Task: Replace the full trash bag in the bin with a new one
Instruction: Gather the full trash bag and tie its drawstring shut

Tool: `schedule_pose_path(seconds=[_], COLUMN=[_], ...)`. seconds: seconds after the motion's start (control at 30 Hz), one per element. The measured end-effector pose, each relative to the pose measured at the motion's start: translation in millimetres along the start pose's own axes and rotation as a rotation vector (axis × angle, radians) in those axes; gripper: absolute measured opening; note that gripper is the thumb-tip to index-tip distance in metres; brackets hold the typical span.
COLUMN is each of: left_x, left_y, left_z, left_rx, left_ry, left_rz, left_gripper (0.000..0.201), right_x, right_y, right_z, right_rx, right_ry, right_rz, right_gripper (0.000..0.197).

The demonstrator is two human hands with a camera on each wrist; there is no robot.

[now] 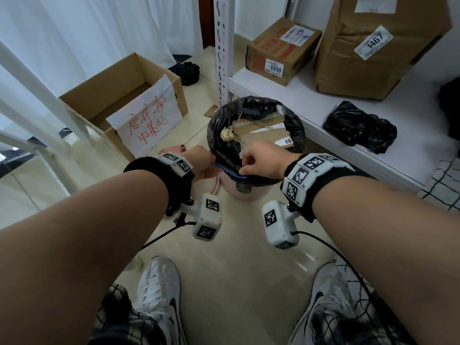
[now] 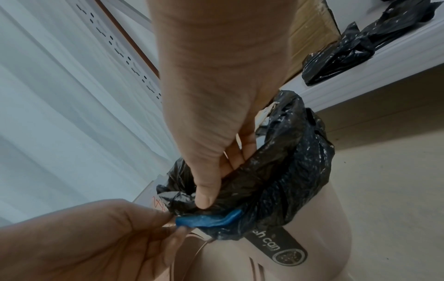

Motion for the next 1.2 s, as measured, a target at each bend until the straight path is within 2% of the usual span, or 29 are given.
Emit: schedule_pose_path(seconds=[0.13,0.27,0.4,0.5,0.6,0.73,0.83,1.0,1.07,1.1,1.2], left_x=[-0.8,-1.1,3.7,10.6,13.6,16.7,27.1,47.7,51.2,50.8,36.9], left_y=[0.2,6.3,5.8,10.1,19.0,17.6,16.4,14.9,13.5,16.9,23.4], left_z=[-2.8,-5.3,-4.1,2.4,5.3,8.1,9.0,16.1,16.7,13.2,9.8], left_rx=[-0.009,0.051,0.047,0.018,0.06,0.109,0.17,0.161,0.134,0.15,0.148], left_ry=[-0.021,-0.033,-0.053,-0.036,-0.009,0.009,-0.056,-0.209,-0.222,-0.209,-0.017], left_rz=[-0.028,-0.141,-0.242,-0.206,-0.191,-0.119,-0.077,-0.245,-0.181,-0.131,-0.07], left_gripper=[0.025,0.025,0.026,0.025,0.022,0.035,0.039,0.01,0.018,0.025,0.035], right_x=[1.0,1.2,-0.4,-2.6,-1.6,0.0,-1.6,-0.3,-0.5,-1.0,-2.8], right_y=[1.1,2.0,1.4,1.7,2.0,1.2,1.2,1.9,2.9,2.6,-0.8], right_z=[1.8,2.6,0.4,-0.7,-0.1,0.1,0.0,-1.2,-1.4,-1.1,1.1], right_rx=[0.018,0.023,0.027,0.022,0.02,0.0,-0.019,0.0,0.014,0.016,0.004], right_ry=[0.013,0.016,0.023,0.031,0.028,0.014,0.001,-0.019,-0.019,-0.017,-0.015], right_rz=[-0.045,-0.053,-0.049,-0.017,0.019,0.03,0.054,0.038,0.029,0.028,0.036], right_gripper=[0.02,0.019,0.017,0.017,0.014,0.015,0.014,0.015,0.015,0.015,0.016])
Point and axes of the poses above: each hand's wrist, its own z-axis away from the middle knuckle, its own y-axis out of the back of the hand, x = y × z, the point moved 8 cm from there along -z, towards the middle knuckle, and after that the axes turned 1 degree about x, right-handed, at the moved point
